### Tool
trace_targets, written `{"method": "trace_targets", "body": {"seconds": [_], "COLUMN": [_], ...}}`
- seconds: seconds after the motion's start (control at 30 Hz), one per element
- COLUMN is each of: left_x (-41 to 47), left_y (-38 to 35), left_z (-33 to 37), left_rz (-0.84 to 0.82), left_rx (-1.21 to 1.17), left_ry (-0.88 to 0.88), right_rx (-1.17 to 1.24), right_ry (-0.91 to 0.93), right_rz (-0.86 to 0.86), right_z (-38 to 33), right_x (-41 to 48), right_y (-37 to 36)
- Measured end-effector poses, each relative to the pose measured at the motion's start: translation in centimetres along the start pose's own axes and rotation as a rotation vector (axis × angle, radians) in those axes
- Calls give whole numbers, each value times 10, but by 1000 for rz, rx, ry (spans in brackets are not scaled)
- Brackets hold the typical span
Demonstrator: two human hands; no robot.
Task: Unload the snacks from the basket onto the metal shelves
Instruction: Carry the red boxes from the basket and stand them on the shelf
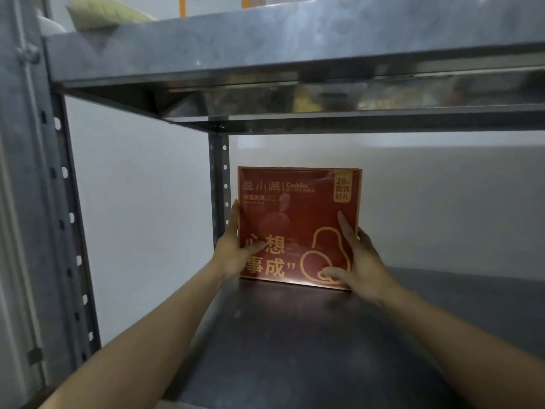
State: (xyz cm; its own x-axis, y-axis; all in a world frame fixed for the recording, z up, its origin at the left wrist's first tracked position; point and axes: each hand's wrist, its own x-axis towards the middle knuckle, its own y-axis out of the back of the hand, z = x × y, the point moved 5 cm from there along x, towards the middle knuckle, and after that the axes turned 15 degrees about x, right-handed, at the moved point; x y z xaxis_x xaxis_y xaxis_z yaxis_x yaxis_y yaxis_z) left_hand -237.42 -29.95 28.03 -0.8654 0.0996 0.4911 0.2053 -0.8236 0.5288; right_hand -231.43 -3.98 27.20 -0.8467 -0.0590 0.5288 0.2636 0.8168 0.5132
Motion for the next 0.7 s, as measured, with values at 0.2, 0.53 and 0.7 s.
{"method": "trace_targets", "body": {"seconds": [0.2, 0.53, 0.7], "left_x": [-25, -109, -158], "left_y": [17, 35, 60], "left_z": [8, 41, 59], "left_rz": [90, -33, -61], "left_rx": [323, 955, 954], "left_ry": [-15, -236, -274], "right_rx": [-253, -714, -620], "right_ry": [1, 15, -3], "right_rz": [302, -172, -234], "right_z": [-31, -109, -149], "right_x": [-28, -87, -126], "right_y": [22, -24, -36]}}
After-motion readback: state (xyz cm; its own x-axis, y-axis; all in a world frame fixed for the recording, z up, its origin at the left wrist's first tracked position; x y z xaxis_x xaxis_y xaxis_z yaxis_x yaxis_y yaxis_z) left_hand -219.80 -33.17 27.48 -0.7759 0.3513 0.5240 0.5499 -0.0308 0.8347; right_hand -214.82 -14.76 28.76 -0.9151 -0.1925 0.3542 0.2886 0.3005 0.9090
